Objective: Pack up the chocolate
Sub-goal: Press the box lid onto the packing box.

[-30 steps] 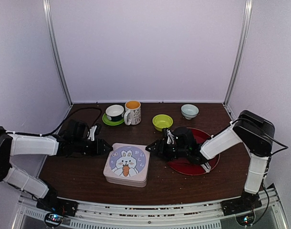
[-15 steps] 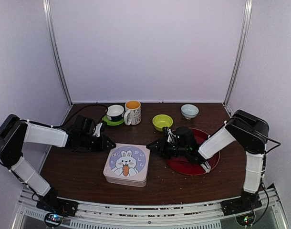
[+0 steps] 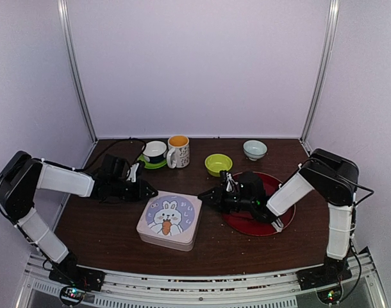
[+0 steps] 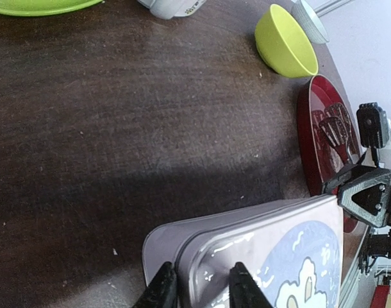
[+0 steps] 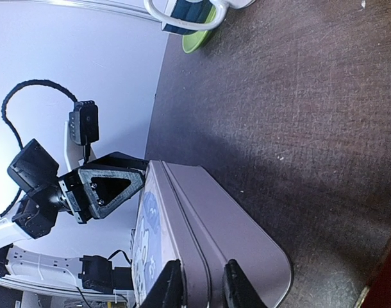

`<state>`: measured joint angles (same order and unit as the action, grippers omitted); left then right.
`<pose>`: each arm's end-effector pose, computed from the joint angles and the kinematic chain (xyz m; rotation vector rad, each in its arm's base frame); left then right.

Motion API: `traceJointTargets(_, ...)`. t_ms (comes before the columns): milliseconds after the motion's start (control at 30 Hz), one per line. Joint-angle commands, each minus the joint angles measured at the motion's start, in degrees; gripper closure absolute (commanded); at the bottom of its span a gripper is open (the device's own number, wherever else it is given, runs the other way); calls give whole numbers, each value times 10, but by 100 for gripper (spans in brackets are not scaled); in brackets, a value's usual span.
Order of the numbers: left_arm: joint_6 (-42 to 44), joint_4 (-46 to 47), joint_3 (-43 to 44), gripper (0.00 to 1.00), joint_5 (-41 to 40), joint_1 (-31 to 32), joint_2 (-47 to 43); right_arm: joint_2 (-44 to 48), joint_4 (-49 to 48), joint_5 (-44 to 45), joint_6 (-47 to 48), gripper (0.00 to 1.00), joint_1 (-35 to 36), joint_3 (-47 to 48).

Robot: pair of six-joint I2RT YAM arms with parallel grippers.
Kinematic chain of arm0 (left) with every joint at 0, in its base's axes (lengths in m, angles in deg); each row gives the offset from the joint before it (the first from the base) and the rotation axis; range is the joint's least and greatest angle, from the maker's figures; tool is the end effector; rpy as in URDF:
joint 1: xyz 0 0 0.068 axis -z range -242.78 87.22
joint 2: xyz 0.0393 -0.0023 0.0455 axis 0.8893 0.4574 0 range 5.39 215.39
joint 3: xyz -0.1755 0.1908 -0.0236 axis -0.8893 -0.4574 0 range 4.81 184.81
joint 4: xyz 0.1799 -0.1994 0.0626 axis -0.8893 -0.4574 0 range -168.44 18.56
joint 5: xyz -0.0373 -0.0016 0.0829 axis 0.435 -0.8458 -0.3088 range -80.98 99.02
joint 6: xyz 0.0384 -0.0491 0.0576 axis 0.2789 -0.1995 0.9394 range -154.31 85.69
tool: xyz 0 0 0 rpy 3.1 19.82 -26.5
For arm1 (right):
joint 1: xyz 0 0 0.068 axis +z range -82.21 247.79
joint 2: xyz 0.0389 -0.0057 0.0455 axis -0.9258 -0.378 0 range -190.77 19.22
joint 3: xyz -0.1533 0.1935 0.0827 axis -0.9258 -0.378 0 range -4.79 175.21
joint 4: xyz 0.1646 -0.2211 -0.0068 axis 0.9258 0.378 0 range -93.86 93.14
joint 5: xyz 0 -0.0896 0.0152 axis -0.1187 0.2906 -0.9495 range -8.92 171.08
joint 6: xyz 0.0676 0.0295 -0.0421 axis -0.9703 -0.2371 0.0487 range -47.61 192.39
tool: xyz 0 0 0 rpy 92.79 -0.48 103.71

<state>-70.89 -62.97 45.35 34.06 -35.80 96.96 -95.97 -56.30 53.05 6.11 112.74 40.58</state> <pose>0.2900 -0.1831 0.1041 0.0333 2.4713 -1.0335 0.2628 0.3119 0.0753 0.0108 2.2667 1.6663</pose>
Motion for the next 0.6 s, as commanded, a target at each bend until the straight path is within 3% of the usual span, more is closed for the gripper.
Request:
traceJointTargets(0, -8, 26, 3, 68, 29, 31, 12, -35, 35, -10, -13, 79, 12, -37)
traceJointTargets(200, -17, 41, -9, 61, 21, 39, 2, -54, -10, -11, -32, 83, 20, -57)
traceJointTargets(567, 14, -19, 6, 42, -18, 40, -45, -40, 12, 9, -5, 65, 22, -69)
